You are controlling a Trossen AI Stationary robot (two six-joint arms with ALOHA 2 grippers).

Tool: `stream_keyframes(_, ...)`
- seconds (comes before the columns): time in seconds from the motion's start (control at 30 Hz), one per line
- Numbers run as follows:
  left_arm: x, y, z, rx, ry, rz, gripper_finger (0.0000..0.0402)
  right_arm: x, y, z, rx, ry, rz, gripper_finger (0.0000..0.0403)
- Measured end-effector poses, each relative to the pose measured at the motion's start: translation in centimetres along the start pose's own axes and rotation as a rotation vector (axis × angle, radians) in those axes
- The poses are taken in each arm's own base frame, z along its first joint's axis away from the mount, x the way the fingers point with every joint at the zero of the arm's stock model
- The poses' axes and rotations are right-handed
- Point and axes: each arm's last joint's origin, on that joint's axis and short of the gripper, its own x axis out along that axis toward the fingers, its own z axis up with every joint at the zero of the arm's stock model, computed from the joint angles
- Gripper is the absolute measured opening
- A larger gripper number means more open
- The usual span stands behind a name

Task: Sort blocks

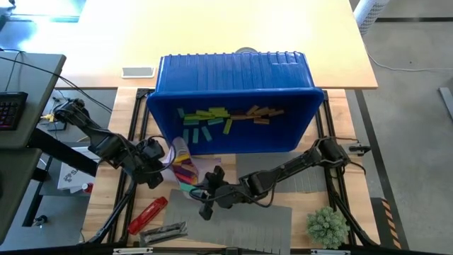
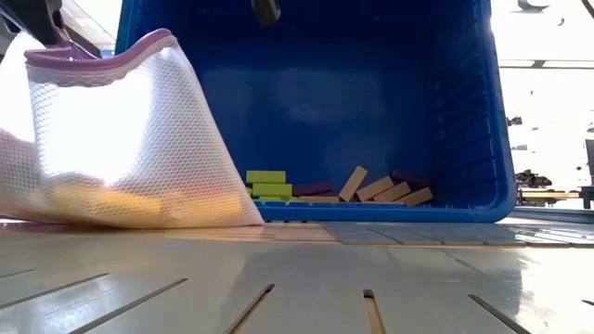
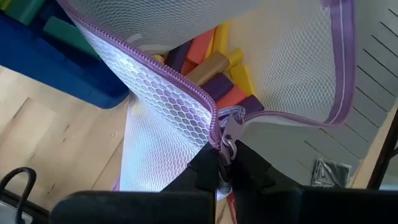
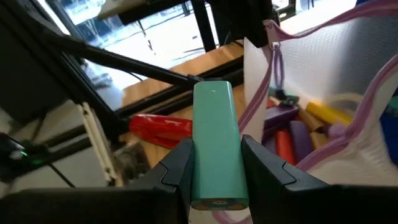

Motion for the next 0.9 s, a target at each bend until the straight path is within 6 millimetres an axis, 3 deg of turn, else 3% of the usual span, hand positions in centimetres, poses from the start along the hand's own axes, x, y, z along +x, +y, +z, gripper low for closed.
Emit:
stream_keyframes(0.23, 0.2, 0.3, 0.5, -0.050, 0.004, 0.014, 0.0000, 0.8, -1.7, 0.6, -0.064, 0.017, -0.051, 0.0087)
stream_keyframes(0.4, 0.3, 0.5, 0.8, -0.075, 0.012, 0.019, 0.0000, 1.8, -3.9, 1.9, -0.050, -0.009, -0.113, 0.0087)
stream_keyframes(0.6, 0.5, 0.6, 1.1, -0.067, 0.032, 0.014, 0.0000, 2.6, -5.5, 3.5, -0.100, -0.041, -0.070, 0.0087)
stream_keyframes(0.9, 0.5, 0.4, 1.5, -0.014, 0.031, -0.039, 0.0000, 3.6, -7.8, 5.6, 0.030, -0.097, -0.008, 0.0087)
